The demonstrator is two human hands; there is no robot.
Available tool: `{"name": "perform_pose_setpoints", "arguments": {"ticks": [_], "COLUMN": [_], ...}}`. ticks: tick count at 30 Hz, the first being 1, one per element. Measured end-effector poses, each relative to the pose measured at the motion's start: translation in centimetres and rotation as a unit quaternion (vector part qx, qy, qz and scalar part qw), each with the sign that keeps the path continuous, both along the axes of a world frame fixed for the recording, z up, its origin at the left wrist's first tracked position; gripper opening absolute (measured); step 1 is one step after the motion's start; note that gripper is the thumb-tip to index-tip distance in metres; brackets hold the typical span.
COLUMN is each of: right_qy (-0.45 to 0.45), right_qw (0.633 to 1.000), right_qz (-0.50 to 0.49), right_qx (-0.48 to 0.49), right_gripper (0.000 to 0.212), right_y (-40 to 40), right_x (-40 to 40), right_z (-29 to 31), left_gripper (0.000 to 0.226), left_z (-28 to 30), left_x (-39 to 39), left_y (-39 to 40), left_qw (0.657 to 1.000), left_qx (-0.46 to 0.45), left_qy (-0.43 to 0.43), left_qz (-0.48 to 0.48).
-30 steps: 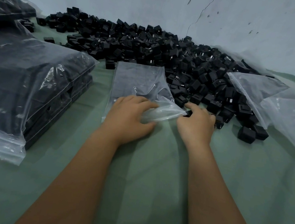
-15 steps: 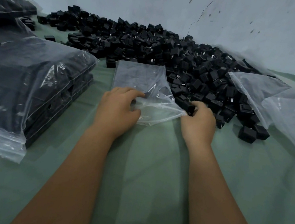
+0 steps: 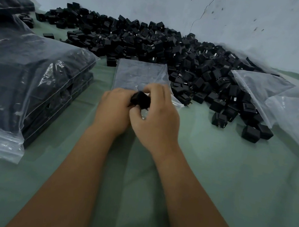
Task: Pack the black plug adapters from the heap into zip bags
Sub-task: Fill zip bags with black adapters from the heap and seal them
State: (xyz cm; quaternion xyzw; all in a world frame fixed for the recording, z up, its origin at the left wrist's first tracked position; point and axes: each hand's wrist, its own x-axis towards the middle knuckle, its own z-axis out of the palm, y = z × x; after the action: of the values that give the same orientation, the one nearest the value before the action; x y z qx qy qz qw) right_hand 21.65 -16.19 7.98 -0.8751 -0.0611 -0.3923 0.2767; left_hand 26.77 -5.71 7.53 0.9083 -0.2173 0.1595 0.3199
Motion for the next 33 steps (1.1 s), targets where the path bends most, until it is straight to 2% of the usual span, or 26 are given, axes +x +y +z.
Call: {"name": "perform_pose_setpoints", "arguments": {"ticks": [5, 9, 11, 15, 18, 23, 26, 30, 33], "right_qy": [0.009, 0.074, 0.124, 0.142, 0.155, 0.108, 0.117, 0.139, 0.176], "right_qw": [0.999, 0.995, 0.988, 0.979, 0.979, 0.985, 0.982, 0.979, 0.970], "right_qz": [-0.039, -0.061, -0.075, -0.117, -0.110, -0.053, -0.026, -0.042, -0.050], "right_qx": [0.032, -0.021, -0.062, -0.092, -0.073, -0.120, -0.147, -0.141, -0.161], "right_gripper": [0.024, 0.017, 0.013, 0.020, 0.019, 0.027, 0.028, 0.020, 0.030], "right_y": [-1.1, -0.8, -0.9, -1.3, -1.4, -0.9, -0.5, -0.7, -1.0], "right_x": [0.0, 0.4, 0.8, 1.1, 0.7, 0.0, 0.0, 0.4, 0.6], "right_z": [-0.1, -0.7, -1.2, -1.4, -0.9, -0.1, -0.4, -0.9, -1.0], "left_gripper": [0.031, 0.043, 0.043, 0.046, 0.049, 0.044, 0.043, 0.044, 0.043], "left_z": [-0.1, -0.1, -0.2, 0.0, 0.3, 0.3, 0.2, -0.2, -0.2], "left_x": [0.0, 0.0, 0.1, 0.0, -0.1, -0.2, -0.1, 0.2, 0.3], "left_y": [-0.4, -0.5, -0.5, -0.6, -0.5, -0.5, -0.4, -0.3, -0.3], "left_qw": [0.999, 0.995, 0.993, 0.990, 0.988, 0.986, 0.985, 0.984, 0.982], "left_qx": [-0.036, -0.092, -0.110, -0.127, -0.130, -0.149, -0.156, -0.163, -0.166], "left_qy": [0.000, 0.019, 0.020, 0.001, -0.006, 0.012, 0.014, 0.013, 0.016], "left_qz": [0.026, 0.040, 0.048, 0.060, 0.080, 0.077, 0.071, 0.076, 0.085]}}
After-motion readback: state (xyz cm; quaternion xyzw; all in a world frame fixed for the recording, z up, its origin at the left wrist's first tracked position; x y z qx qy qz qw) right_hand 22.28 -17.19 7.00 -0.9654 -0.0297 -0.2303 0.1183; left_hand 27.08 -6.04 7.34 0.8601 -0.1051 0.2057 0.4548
